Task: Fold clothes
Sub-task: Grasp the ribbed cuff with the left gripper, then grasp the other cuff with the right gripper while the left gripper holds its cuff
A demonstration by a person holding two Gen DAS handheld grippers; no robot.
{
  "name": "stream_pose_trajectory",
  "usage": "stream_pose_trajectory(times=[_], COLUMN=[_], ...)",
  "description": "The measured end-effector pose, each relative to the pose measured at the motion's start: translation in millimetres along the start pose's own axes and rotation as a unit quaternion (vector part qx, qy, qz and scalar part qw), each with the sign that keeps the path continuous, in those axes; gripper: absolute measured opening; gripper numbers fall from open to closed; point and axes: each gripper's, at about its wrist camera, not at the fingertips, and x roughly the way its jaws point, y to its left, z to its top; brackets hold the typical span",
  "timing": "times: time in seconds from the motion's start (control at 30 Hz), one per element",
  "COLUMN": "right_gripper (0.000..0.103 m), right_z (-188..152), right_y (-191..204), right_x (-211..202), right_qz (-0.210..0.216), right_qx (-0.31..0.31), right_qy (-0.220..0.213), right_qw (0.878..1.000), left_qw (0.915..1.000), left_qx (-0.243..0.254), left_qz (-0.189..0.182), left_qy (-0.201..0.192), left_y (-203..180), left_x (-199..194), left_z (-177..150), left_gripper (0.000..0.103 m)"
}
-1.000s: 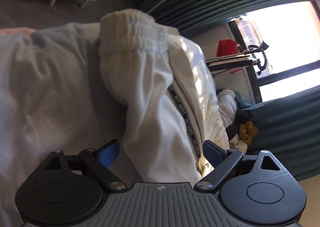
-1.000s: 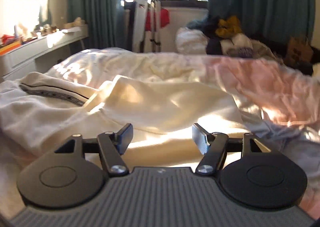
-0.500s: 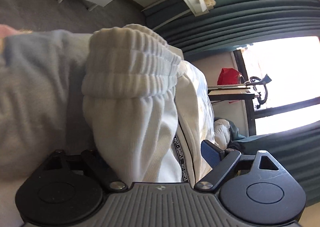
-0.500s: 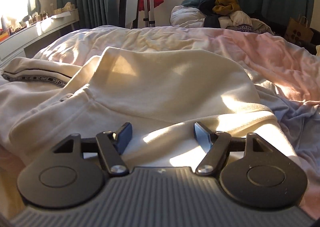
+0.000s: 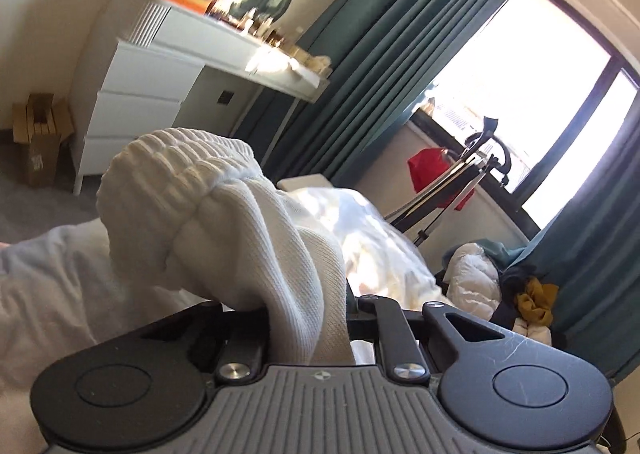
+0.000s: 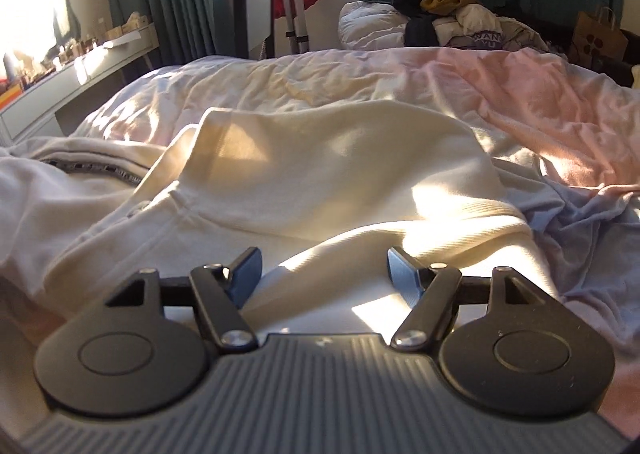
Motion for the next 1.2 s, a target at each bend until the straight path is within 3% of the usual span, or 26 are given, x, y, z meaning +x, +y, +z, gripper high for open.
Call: stream_pose_trajectory(times=[0.13,0.27,0.43,0.57,0.67,0.83,0.97,1.1,1.2], right_gripper=[0.071,0.071,0.071,0.072,0.074,0.074,0.074,0.074,0.074], right_z=[13,26,34,31,27,23,24,26,28], right_y=[-25,-49,-107,-156,-182,-211,-216,-212,-210], right_x=[-16,-32,-53,-62,-65,-67,-64,-58,-55], right_qz=[0.001,0.003,-0.001,-0.022,-0.008,0.034,0.074,0.111,0.138], right_qx=[0.044,0.087,0.180,0.251,0.292,0.338,0.346,0.350,0.353], right_qy=[-0.009,-0.018,-0.046,-0.064,-0.067,-0.068,-0.065,-0.056,-0.051], right_qw=[0.999,0.996,0.983,0.966,0.954,0.938,0.933,0.928,0.924], left_qw=[0.9977,0.9865,0.9681,0.9493,0.9250,0.8711,0.8419,0.8055,0.7866], left_qx=[0.036,0.121,0.192,0.264,0.347,0.468,0.511,0.554,0.569], left_qz=[-0.040,-0.076,-0.115,-0.143,-0.147,-0.147,-0.170,-0.204,-0.232], left_qy=[-0.040,-0.080,-0.113,-0.093,-0.046,0.017,0.029,0.046,0.062], left_y=[-73,-178,-275,-316,-337,-350,-346,-336,-309], left_x=[-38,-54,-47,-51,-42,-19,-15,-24,-49], left_z=[-11,-51,-138,-230,-301,-377,-384,-384,-372], left_gripper=[0.014,0.014,0.015,0.015,0.015,0.019,0.024,0.037,0.049])
